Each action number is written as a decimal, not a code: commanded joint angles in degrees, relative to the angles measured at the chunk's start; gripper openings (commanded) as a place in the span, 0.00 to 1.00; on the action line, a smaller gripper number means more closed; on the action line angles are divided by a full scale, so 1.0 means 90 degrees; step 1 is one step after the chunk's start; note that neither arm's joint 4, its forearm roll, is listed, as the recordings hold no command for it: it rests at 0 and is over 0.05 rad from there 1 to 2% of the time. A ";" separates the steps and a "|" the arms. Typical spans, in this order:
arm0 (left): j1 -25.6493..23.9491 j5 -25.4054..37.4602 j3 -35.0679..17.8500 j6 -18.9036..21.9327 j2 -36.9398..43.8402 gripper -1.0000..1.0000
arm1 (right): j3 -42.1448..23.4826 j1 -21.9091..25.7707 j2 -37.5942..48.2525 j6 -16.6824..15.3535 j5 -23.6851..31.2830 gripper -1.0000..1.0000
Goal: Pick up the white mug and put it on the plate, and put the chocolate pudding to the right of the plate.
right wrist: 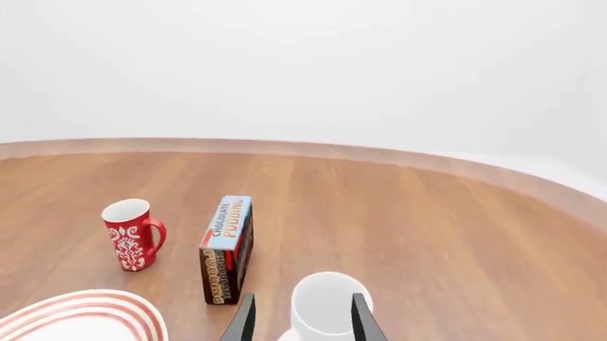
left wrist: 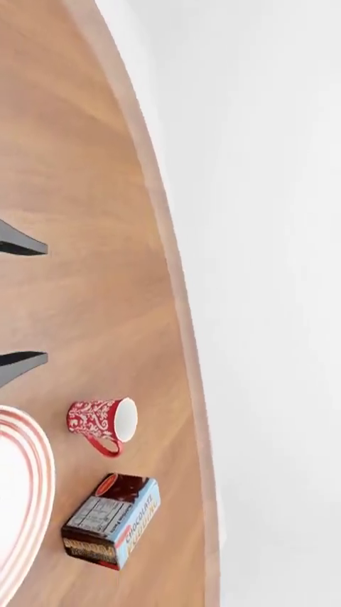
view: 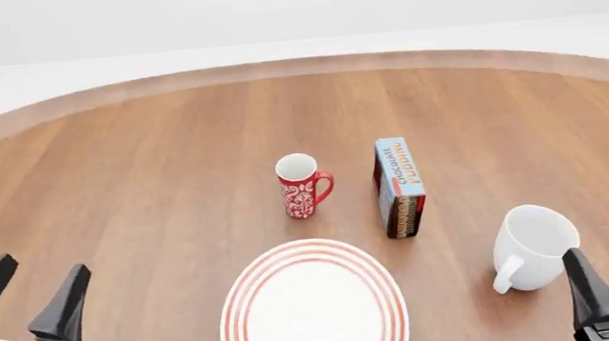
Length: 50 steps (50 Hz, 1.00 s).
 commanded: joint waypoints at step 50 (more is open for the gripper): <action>-0.4731 -0.2356 -0.2399 0.0603 0.5314 1.00 | -0.0007 0.0165 -0.0004 -0.0096 -0.0061 1.00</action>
